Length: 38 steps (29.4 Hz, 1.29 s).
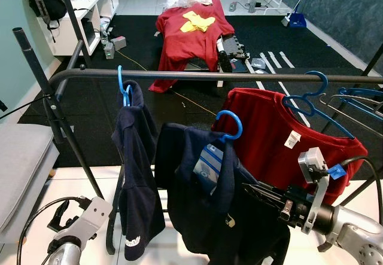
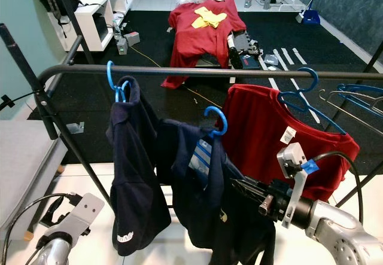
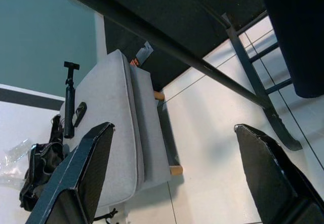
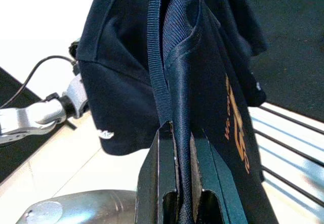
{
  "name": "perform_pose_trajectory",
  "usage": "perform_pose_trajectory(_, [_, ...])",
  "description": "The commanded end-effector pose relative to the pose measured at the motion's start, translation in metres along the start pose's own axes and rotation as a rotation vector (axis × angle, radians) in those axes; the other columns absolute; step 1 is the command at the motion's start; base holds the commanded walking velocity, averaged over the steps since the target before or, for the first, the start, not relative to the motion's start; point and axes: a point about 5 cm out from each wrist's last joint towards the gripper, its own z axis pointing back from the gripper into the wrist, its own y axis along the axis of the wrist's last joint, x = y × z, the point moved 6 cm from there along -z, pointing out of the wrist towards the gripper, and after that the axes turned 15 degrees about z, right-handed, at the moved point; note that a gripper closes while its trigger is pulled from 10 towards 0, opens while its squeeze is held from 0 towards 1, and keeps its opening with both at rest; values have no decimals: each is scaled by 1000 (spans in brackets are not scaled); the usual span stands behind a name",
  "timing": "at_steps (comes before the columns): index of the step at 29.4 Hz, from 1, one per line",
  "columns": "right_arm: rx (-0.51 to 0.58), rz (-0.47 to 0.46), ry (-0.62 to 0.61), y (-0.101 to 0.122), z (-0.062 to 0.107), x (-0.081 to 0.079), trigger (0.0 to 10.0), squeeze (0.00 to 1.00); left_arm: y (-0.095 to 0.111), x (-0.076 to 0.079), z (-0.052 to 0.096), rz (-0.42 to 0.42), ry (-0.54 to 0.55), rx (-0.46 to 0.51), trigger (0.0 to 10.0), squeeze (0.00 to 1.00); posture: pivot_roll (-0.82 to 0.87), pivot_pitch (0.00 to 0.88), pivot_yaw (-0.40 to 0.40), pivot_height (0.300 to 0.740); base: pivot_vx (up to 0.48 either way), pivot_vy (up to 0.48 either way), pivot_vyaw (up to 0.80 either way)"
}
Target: Hang hanger
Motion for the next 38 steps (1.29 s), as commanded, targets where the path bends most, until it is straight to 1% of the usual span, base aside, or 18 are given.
perform_pose_trajectory(1, [29,36,19,9,-3,-2,0,0,1,7,2,0,-24,4,10000,0,-16,81,-12,740,0,0,0])
perform_pose_trajectory(5, [30,37,20,10,-3,-2,0,0,4,11,3,-5,-43,16,10000,0,-17,81,-11,740,0,0,0])
perform_pose_trajectory(8, [28,38,36,10,-4,-4,0,0,9,24,5,20,-144,36,10000,0,-14,80,-20,740,0,0,0])
perform_pose_trajectory(10, [13,36,79,9,-5,-11,0,0,22,26,1,229,-182,24,10000,0,-7,78,-27,740,0,0,0])
perform_pose_trajectory(12, [-41,38,136,4,2,-18,0,0,53,27,-10,539,-244,27,10000,0,-8,80,-28,740,0,0,0])
perform_pose_trajectory(14, [-41,38,136,4,2,-18,0,0,53,27,-10,539,-244,27,10000,0,-8,80,-28,740,0,0,0])
perform_pose_trajectory(15, [-83,46,155,0,7,-20,0,0,72,28,-15,674,-302,42,10000,0,-8,80,-28,740,0,0,0])
perform_pose_trajectory(17, [-83,46,155,0,7,-20,0,0,72,28,-15,674,-302,42,10000,0,-8,80,-28,740,0,0,0])
perform_pose_trajectory(18, [-115,51,164,-2,13,-19,0,0,97,31,-16,715,-399,90,10000,0,-14,78,-30,740,0,0,0])
perform_pose_trajectory(20, [-115,51,164,-2,13,-19,0,0,97,31,-16,715,-399,90,10000,0,-14,78,-30,740,0,0,0])
perform_pose_trajectory(22, [-179,81,162,0,33,-14,0,0,163,33,1,845,-723,235,10000,0,-33,81,-23,740,0,0,0])
perform_pose_trajectory(24, [-179,81,162,0,33,-14,0,0,163,33,1,845,-723,235,10000,0,-33,81,-23,740,0,0,0])
perform_pose_trajectory(25, [-192,90,160,2,37,-13,0,0,181,34,13,842,-849,286,10000,0,-37,82,-21,740,0,0,0])
perform_pose_trajectory(26, [-192,90,160,2,37,-13,0,0,181,34,13,842,-849,286,10000,0,-37,82,-21,740,0,0,0])
perform_pose_trajectory(27, [-197,96,160,2,38,-14,0,0,186,40,29,804,-971,308,10000,0,-41,83,-18,740,0,0,0])
perform_pose_trajectory(29, [-197,96,160,2,38,-14,0,0,186,40,29,804,-971,308,10000,0,-41,83,-18,740,0,0,0])
perform_pose_trajectory(33, [-180,95,188,3,30,-21,0,0,164,55,57,664,-1184,222,10000,0,-34,83,-21,740,-67,0,0])
perform_pose_trajectory(38, [-171,95,202,5,28,-23,0,0,149,47,58,620,-1212,154,10000,0,-29,84,-21,740,-301,0,0])
